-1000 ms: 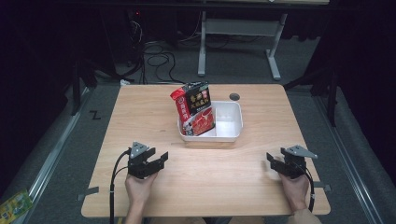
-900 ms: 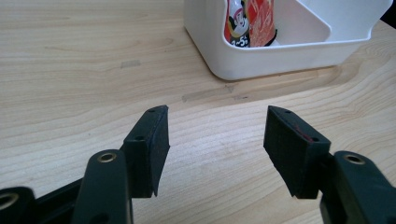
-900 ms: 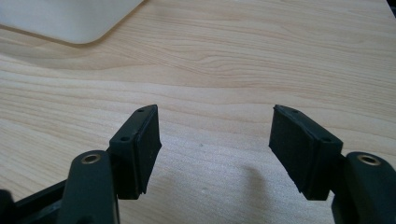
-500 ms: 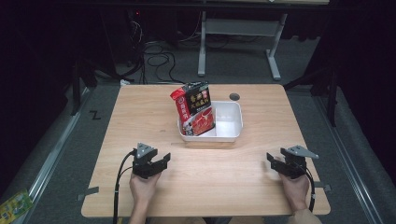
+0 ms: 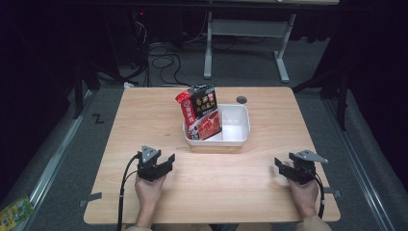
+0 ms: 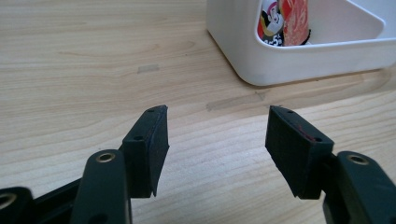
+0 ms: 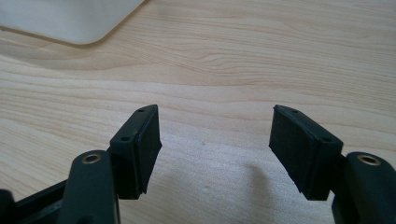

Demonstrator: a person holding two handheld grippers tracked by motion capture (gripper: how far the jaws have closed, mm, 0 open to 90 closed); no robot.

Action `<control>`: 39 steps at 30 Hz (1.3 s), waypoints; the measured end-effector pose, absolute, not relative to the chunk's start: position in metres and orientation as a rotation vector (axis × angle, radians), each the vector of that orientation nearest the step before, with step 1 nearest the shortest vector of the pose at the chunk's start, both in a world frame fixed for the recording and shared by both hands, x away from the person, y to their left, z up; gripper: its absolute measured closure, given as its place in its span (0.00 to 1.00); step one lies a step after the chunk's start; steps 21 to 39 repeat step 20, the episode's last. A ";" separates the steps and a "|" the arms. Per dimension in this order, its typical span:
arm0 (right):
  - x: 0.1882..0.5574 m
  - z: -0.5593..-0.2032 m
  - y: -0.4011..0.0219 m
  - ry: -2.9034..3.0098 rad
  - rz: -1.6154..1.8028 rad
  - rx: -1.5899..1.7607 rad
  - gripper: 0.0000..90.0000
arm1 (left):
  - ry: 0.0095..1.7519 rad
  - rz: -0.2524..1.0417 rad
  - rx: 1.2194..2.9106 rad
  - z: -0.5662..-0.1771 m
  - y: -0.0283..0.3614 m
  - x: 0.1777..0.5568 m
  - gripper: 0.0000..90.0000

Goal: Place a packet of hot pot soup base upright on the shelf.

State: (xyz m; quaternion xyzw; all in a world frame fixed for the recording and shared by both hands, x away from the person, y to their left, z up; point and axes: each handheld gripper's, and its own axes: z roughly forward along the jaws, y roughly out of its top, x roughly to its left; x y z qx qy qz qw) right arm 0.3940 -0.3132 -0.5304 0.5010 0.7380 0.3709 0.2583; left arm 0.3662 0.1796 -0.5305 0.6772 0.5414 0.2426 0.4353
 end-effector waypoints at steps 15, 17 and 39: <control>0.395 -0.531 -0.313 2.012 0.990 1.362 0.39 | 1.395 0.649 1.621 -0.547 0.187 0.363 0.44; 0.395 -0.531 -0.313 2.013 0.989 1.359 0.39 | 1.398 0.650 1.614 -0.547 0.188 0.363 0.44; 0.395 -0.531 -0.312 2.013 0.987 1.360 0.39 | 1.401 0.644 1.624 -0.548 0.187 0.364 0.44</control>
